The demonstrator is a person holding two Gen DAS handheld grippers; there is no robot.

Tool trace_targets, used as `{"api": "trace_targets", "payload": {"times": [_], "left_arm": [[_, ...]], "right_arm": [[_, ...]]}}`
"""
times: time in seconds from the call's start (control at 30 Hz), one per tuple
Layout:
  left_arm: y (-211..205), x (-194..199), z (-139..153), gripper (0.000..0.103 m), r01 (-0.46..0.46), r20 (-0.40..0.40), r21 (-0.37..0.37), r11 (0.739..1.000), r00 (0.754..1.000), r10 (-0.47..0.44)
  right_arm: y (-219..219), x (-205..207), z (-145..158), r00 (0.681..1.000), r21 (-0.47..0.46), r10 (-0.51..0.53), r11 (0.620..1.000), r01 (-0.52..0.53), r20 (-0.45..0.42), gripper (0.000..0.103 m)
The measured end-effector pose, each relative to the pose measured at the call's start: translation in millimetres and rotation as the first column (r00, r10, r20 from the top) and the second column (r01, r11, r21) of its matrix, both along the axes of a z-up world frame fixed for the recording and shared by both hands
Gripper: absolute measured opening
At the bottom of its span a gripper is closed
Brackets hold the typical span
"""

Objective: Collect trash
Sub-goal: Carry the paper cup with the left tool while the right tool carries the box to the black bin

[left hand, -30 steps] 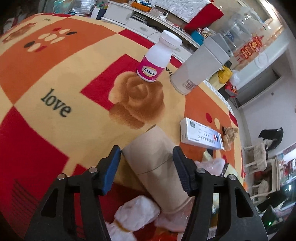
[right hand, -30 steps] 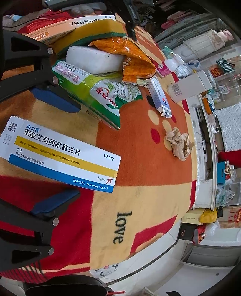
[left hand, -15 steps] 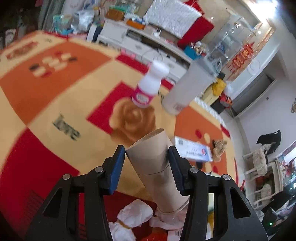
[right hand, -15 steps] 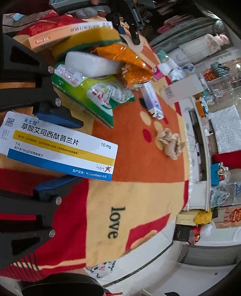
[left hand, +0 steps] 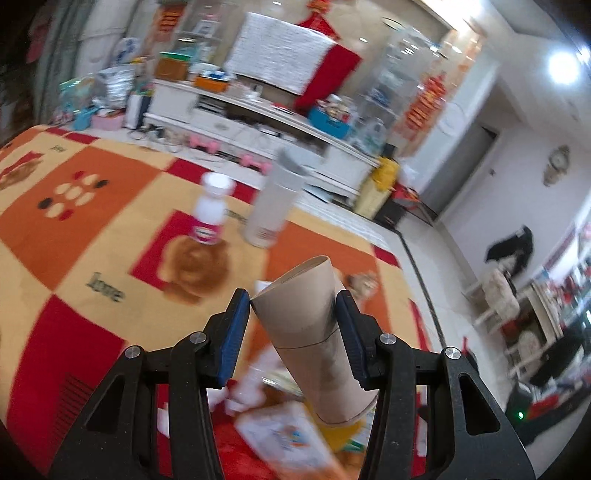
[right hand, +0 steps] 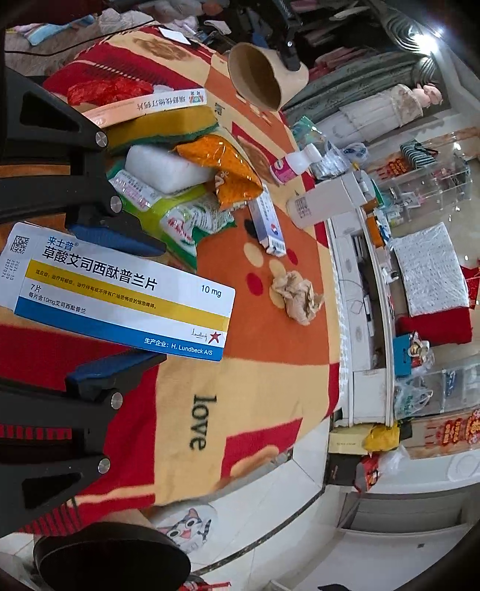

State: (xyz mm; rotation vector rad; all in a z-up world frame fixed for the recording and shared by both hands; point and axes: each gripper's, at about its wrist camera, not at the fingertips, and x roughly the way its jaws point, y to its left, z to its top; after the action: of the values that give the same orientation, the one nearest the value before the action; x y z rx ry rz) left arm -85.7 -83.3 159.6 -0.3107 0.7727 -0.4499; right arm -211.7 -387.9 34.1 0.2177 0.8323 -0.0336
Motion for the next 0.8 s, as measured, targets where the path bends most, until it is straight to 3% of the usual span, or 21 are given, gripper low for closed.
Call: {"api": "trace_targets", "payload": {"times": [0.37,0.8], "left_arm": [[-118,-40,-4,0.047,0.227,-0.023,0.044,0.973,0.974,-0.226],[-250,-81,-13,0.047,0.410,-0.054,0.115,0.905,0.912,-0.406]], "right_arm": [[-51,-32,9,0.994,-0.049,-0.105,0.993,0.106,0.021,0.049],[-133,-81,10,0.967,-0.063,-0.255,0.965,0.255,0.009,0.049]]}}
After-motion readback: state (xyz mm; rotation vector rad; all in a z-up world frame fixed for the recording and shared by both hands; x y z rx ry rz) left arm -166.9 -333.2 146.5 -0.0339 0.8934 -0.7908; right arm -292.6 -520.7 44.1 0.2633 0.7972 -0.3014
